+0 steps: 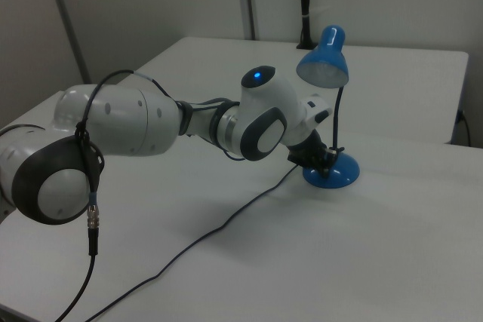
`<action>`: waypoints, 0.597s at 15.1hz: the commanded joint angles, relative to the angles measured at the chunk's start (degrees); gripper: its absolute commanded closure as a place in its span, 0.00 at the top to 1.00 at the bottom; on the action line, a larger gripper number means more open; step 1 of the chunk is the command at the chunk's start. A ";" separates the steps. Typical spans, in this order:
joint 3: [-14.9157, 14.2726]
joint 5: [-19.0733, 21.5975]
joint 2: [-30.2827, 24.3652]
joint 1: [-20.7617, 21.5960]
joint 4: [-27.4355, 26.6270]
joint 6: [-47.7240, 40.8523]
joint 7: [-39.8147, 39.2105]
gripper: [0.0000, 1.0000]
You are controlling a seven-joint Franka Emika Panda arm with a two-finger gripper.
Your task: Turn off the lamp
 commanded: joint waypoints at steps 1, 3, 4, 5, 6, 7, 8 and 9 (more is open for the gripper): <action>-0.11 -0.98 0.59 0.07 -1.03 0.61 -0.79 0.00; 0.33 -0.19 -3.26 0.16 -2.86 -0.79 0.35 0.00; 0.94 -0.18 -5.72 0.25 -4.88 -2.63 1.75 0.00; 1.82 -0.18 -8.53 0.42 -6.21 -5.17 4.03 0.00; 2.70 -0.53 -11.34 0.60 -7.61 -8.68 7.18 0.00; 3.84 -0.80 -14.24 0.69 -8.67 -12.45 10.26 0.00; 4.72 -1.06 -17.05 1.30 -9.72 -16.41 13.07 0.00; 4.90 -1.32 -19.87 2.26 -10.78 -20.36 15.54 0.00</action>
